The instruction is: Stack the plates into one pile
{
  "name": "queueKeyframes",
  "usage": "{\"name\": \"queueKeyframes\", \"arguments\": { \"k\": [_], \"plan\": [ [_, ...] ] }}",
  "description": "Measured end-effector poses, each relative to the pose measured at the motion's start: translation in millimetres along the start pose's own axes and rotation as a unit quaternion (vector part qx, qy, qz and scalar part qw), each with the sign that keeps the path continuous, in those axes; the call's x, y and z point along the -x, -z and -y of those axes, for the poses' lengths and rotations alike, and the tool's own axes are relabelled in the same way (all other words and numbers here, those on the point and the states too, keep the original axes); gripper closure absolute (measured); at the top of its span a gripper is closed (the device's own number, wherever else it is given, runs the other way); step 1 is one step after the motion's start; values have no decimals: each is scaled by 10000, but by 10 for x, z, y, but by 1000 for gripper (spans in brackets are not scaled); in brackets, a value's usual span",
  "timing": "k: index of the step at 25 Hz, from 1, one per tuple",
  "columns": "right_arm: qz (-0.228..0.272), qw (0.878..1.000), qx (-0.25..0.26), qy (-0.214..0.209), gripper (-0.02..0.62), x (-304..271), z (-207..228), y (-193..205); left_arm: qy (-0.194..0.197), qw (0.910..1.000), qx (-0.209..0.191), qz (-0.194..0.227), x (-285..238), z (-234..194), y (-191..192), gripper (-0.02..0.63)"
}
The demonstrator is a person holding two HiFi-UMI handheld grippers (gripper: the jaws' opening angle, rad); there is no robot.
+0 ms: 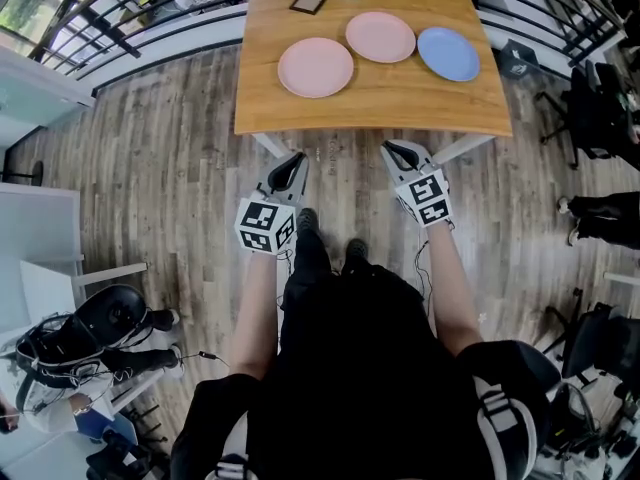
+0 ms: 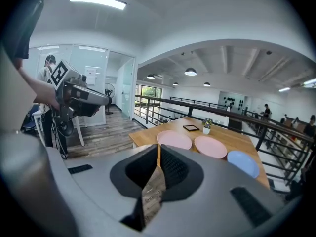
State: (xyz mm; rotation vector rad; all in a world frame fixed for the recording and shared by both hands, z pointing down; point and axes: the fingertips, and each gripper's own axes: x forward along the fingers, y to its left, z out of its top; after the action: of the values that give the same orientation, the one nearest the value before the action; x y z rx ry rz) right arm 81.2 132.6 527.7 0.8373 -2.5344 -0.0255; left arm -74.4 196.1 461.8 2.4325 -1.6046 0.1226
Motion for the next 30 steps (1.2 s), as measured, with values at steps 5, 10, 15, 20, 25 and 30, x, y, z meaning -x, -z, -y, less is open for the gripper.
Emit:
{"name": "queueKeyframes", "arguments": {
  "k": [5,10,15,20,25,30],
  "plan": [
    [46,10000,54,-64,518,29,-42,-37,-49,9999,-90,1,14,33,18,580],
    [218,9997,47,-43,388,62,-78,-92,3,10000,-89,2,31,34,17,462],
    [371,9993,68,29,280,113,-56,-127,80,9999,-150,-29,-3,103,27,376],
    [336,9994,51,53,270,123,-64,-104,148,9998,-130,-32,-12,135,37,365],
    [282,9996,-1,97,273,94,-73,-63,147,9998,-106,-12,10,89,17,364],
    [236,9997,-24,115,273,17,-67,-105,159,9998,-63,-42,-3,-6,26,364]
  ]
}}
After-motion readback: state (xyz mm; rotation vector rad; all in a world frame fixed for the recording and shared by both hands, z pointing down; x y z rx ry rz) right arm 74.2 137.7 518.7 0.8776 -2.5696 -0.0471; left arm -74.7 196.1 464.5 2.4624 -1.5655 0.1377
